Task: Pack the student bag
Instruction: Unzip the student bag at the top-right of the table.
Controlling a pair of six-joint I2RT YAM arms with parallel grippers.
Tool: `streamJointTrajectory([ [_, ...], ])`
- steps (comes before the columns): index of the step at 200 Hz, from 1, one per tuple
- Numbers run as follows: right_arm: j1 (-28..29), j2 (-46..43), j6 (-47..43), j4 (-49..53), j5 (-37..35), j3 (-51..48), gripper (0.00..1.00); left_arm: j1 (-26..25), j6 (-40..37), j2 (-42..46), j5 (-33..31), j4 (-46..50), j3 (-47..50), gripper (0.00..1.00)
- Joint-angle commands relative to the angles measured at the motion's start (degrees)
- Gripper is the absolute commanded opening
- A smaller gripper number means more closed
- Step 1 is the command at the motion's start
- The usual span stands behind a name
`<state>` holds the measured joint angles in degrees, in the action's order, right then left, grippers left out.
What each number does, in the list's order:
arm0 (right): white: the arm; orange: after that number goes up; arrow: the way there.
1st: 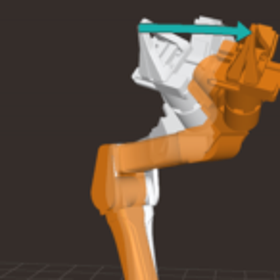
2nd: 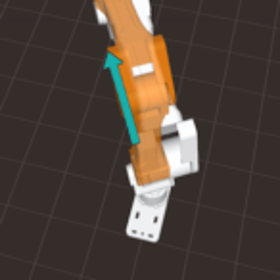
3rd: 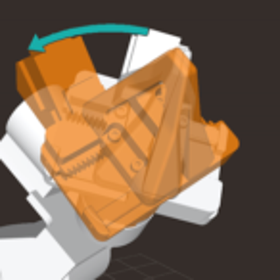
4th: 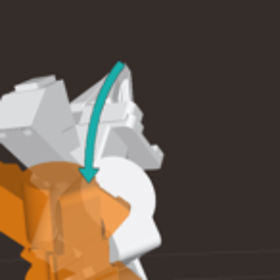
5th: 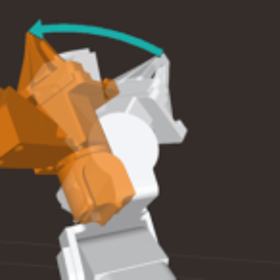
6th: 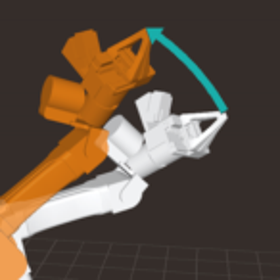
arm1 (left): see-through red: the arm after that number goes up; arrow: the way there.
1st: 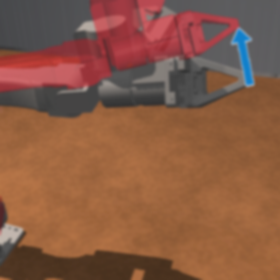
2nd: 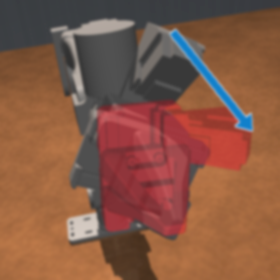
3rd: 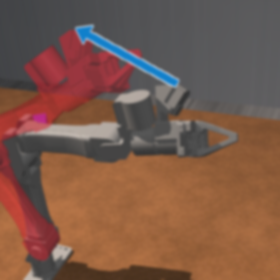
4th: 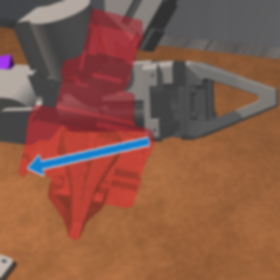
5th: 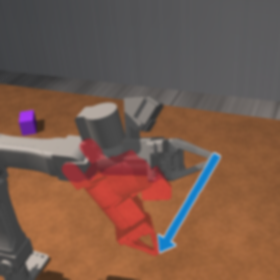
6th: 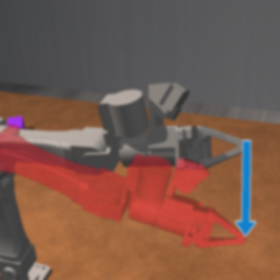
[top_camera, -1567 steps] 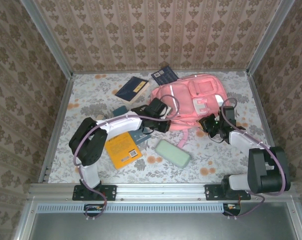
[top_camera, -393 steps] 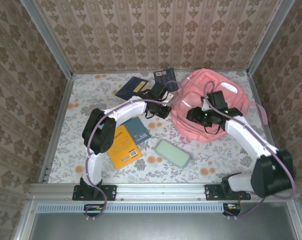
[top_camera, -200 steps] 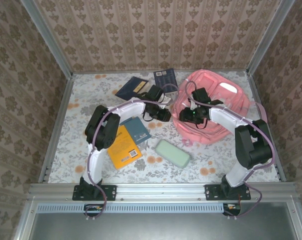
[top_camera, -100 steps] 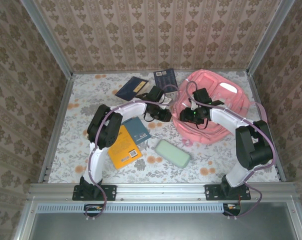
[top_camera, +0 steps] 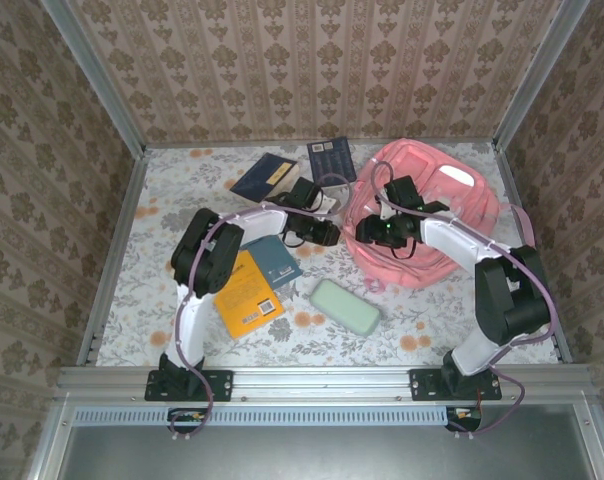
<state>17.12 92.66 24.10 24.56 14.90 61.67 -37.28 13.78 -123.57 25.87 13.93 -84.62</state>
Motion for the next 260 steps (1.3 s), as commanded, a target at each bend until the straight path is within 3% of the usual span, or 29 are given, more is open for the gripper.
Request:
streamJointTrajectory([
  [1,1.8,-0.8,-1.8,2.2,-2.8,0.5,0.59,2.1,3.0,5.7,0.0,-2.4,3.1,0.28],
  [55,7.6,6.0,-7.4,4.9,-11.6,4.7,0.61,2.9,5.0,9.8,0.1,-4.4,7.0,0.29],
  [74,7.8,6.6,-8.7,4.7,-13.3,5.1,0.46,2.8,5.1,10.2,0.1,-4.3,7.8,0.3],
  [87,7.8,6.1,-10.2,4.4,-13.8,4.8,0.19,2.8,5.3,10.7,0.4,-4.9,8.5,0.3],
  [109,7.8,3.6,-11.4,4.6,-15.0,4.3,0.0,2.5,5.7,11.2,1.5,-5.6,8.8,0.32],
  [152,7.1,-4.4,-13.9,5.1,-14.5,3.2,0.0,1.3,6.6,11.4,4.2,-7.1,6.8,0.36],
  [214,-1.9,-12.3,-11.6,5.6,5.2,2.4,0.0,1.1,13.5,12.1,10.6,-16.5,4.9,0.41],
  [260,-3.0,-12.6,-10.2,5.0,8.4,1.6,0.0,1.0,17.0,10.6,14.5,-22.3,2.6,0.46],
])
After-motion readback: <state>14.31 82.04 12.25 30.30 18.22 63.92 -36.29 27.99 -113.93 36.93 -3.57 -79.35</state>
